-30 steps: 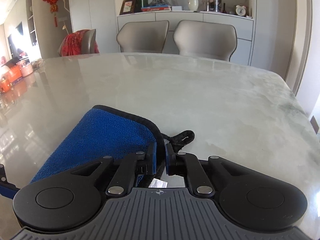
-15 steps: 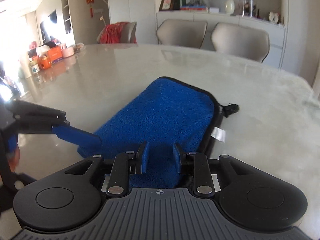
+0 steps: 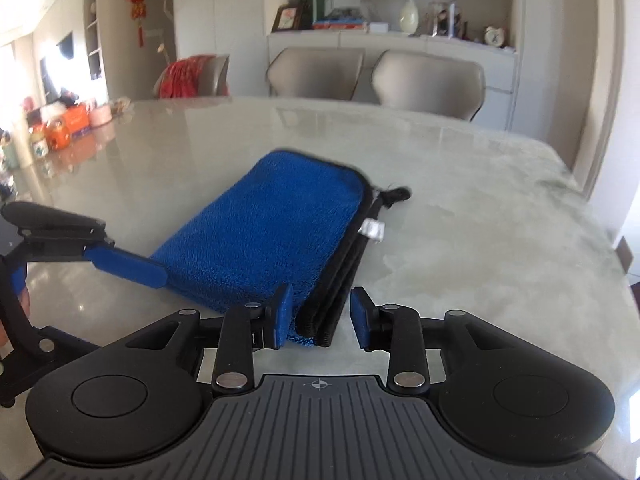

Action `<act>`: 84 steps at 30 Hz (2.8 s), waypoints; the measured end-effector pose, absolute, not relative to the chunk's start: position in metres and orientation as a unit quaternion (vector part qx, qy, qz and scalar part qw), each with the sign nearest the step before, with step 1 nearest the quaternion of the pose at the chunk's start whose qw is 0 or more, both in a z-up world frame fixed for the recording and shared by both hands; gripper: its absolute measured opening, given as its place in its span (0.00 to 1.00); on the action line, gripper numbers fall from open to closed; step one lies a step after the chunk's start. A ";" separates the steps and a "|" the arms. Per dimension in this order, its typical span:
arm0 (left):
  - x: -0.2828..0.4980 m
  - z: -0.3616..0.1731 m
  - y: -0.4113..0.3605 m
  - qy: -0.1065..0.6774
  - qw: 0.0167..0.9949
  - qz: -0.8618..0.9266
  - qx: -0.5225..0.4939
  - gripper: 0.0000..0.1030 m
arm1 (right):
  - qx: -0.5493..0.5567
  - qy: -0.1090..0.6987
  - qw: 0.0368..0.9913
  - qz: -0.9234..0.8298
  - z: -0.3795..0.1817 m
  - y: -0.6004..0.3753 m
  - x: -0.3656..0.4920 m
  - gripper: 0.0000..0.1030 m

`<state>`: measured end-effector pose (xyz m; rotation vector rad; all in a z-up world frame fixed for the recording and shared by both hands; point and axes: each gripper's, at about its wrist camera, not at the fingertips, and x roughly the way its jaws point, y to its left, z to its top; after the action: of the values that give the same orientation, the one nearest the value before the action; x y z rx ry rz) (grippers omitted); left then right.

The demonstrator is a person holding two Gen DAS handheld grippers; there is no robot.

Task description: Fold towel

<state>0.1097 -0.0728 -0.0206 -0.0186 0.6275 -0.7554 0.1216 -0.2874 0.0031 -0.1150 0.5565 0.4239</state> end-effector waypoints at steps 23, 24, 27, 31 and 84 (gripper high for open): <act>0.011 -0.015 -0.060 0.225 0.970 -0.087 0.012 0.96 | -0.026 0.176 0.983 0.038 -0.002 -0.258 0.006 0.99; 0.010 -0.015 -0.059 0.226 0.970 -0.084 0.011 0.96 | -0.023 0.179 0.983 0.031 -0.003 -0.259 0.005 0.99; 0.005 -0.016 -0.057 0.227 0.971 -0.073 0.005 0.96 | -0.024 0.191 0.981 0.012 -0.009 -0.258 0.000 0.99; -0.007 -0.015 -0.057 0.216 0.975 -0.055 0.002 0.97 | -0.026 0.199 0.980 0.001 -0.014 -0.255 -0.007 1.00; -0.008 -0.043 -0.063 0.282 0.959 -0.010 -0.011 0.99 | 0.034 0.233 0.971 -0.029 -0.038 -0.263 -0.012 1.00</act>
<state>-0.0080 -0.0633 -0.0430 -0.0227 0.5711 -0.0208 -0.0116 -0.2626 -0.0382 0.0689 0.4707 -0.0588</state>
